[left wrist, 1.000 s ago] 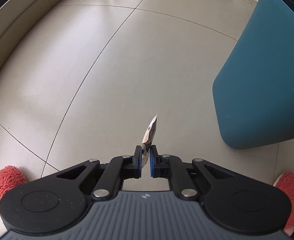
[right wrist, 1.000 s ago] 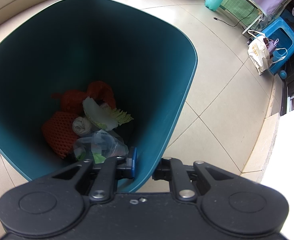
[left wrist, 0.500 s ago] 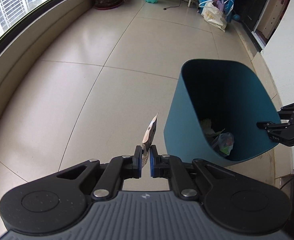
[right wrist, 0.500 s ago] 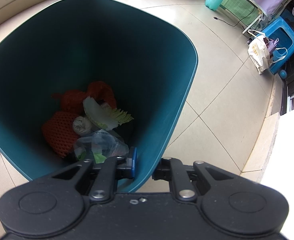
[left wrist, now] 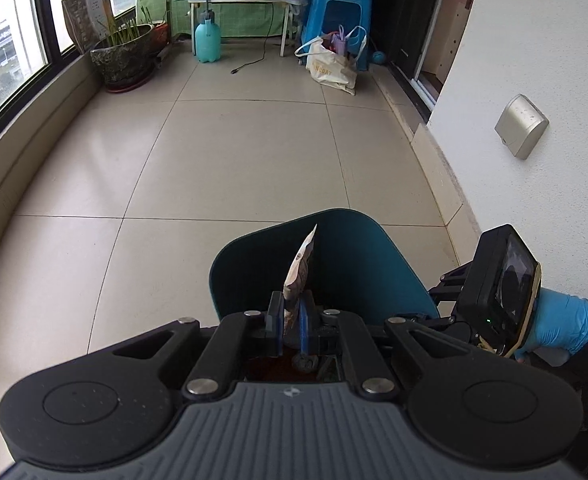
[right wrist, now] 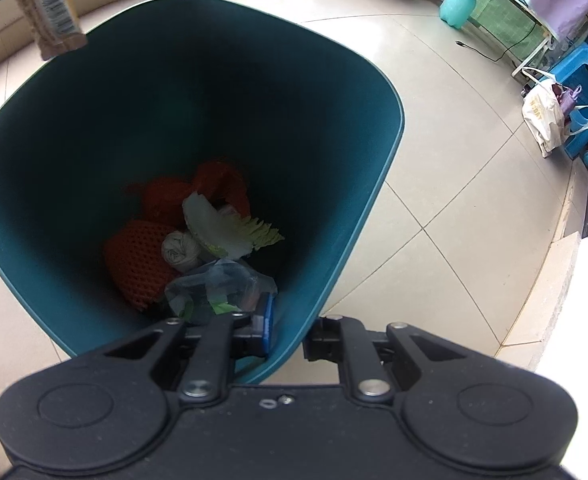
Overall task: Collect trash
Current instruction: 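Carry the snack stick wrapper into the wastebasket with the left gripper, then open the left gripper to release the wrapper into the basket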
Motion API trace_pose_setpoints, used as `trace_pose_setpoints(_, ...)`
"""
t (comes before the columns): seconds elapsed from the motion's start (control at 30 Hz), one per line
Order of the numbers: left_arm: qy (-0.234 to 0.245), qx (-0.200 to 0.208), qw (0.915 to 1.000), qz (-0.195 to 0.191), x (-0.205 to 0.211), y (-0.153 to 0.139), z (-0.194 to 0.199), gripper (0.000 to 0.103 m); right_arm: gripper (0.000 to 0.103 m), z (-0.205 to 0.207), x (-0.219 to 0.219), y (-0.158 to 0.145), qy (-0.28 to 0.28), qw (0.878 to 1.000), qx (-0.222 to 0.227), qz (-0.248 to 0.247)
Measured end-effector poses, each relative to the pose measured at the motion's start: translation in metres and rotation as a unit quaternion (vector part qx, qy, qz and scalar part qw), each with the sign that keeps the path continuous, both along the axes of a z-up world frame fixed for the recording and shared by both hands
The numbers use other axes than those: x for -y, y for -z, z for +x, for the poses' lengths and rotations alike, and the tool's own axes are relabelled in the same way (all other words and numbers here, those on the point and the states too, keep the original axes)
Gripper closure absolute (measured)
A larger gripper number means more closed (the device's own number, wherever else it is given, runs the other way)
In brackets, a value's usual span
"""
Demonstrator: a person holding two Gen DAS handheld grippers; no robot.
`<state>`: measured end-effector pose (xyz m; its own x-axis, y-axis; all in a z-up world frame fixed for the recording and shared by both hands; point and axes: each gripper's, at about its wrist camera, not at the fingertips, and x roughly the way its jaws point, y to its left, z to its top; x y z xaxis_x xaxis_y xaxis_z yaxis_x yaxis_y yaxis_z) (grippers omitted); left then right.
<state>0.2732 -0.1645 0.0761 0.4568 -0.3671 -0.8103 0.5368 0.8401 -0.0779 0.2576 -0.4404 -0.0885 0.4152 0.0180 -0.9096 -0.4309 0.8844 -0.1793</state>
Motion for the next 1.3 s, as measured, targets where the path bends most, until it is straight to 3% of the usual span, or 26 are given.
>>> trace_pose_setpoints(0.27,0.001,-0.039,0.9973,0.062,0.047,0.068,0.018,0.096,0.090,0.012,-0.003,0.000,-0.005,1.000,0.006,-0.003)
trace_pose_setpoints(0.67,-0.006,-0.100,0.9846,0.143,0.065,0.158,0.036,0.096,0.090,0.009,-0.003,0.006,0.000,1.000,0.010,-0.009)
trace_pose_setpoints(0.93,0.012,-0.117,0.9794,0.164,0.073,0.179,0.035,0.096,0.090,-0.007,-0.003,0.005,-0.001,1.000,0.012,-0.009)
trace_pose_setpoints(1.3,0.029,-0.112,0.9846,0.131,0.072,0.170,0.024,0.091,0.090,-0.010,-0.003,0.005,0.000,1.000,0.011,-0.009)
